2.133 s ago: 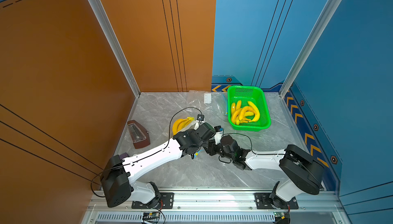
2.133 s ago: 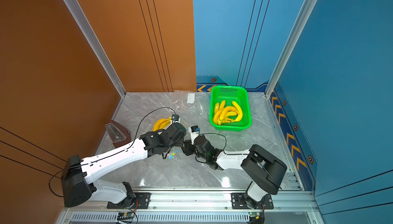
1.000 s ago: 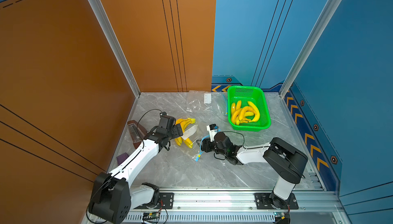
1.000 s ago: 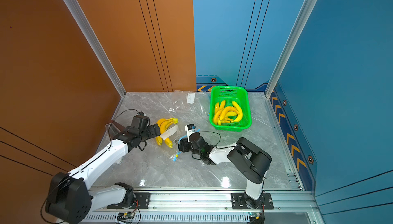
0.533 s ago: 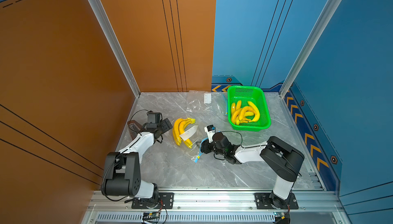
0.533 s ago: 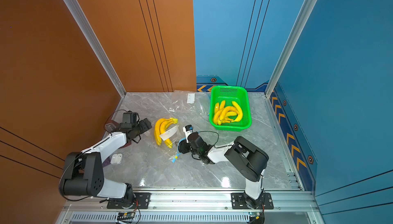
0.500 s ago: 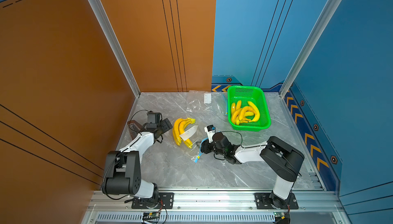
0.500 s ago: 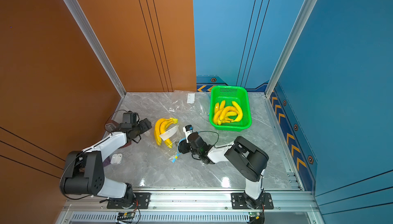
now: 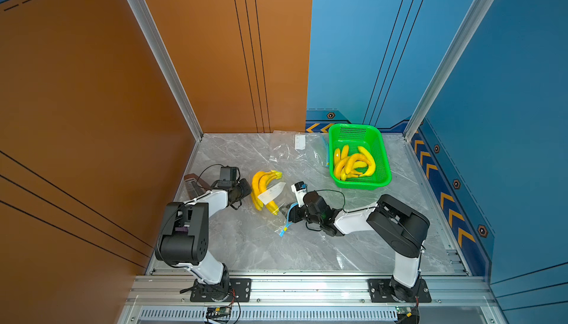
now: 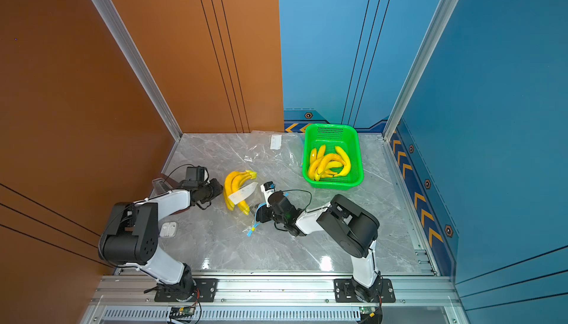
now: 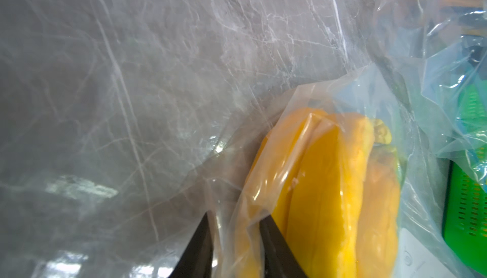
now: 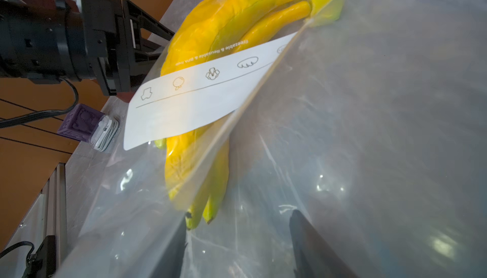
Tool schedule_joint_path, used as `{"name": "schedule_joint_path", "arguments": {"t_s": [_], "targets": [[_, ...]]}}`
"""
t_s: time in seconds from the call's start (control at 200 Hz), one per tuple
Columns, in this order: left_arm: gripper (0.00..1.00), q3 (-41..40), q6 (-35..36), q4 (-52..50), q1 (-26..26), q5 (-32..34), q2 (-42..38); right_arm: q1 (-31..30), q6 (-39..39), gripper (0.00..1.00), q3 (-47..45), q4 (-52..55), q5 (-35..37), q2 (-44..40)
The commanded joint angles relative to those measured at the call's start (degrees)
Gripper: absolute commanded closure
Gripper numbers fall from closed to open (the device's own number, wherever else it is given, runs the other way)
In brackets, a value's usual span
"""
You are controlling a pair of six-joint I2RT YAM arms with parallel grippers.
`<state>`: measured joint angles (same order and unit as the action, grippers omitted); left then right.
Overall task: Open the zip-top bag and take out the banana
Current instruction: Pick up the banana from the zipper food storage bag.
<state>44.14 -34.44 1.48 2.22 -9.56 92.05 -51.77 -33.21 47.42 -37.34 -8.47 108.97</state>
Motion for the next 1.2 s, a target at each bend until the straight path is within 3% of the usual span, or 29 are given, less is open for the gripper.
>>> {"name": "schedule_joint_path", "arguments": {"t_s": [0.0, 0.185, 0.43, 0.711, 0.996, 1.191], "targets": [[0.74, -0.43, -0.32, 0.11, 2.60, -0.02, -0.90, -1.16, 3.54, 0.35, 1.79, -3.07, -2.13, 0.11], [0.81, -1.25, -1.39, 0.11, 5.21, 1.66, -1.36, -2.72, 7.03, 0.35, 3.37, -0.36, -0.47, 0.18], [0.84, -1.96, -1.19, 0.06, 5.87, 2.25, -2.04, -3.57, 8.60, 0.36, 7.76, 10.67, 9.57, 2.48], [0.90, 0.84, -0.53, 0.02, 5.60, 2.09, 0.75, -5.48, 11.38, 0.45, 15.18, 20.34, 9.57, 7.66], [0.95, 4.52, 2.53, -4.87, 3.77, 5.52, 1.26, -6.35, 11.29, 0.72, 14.35, 22.69, 11.52, 3.60], [1.00, 7.15, 4.96, -7.01, 0.45, 8.75, 1.53, -6.46, 10.19, 0.79, 8.84, 23.06, 10.91, -4.59]]}}
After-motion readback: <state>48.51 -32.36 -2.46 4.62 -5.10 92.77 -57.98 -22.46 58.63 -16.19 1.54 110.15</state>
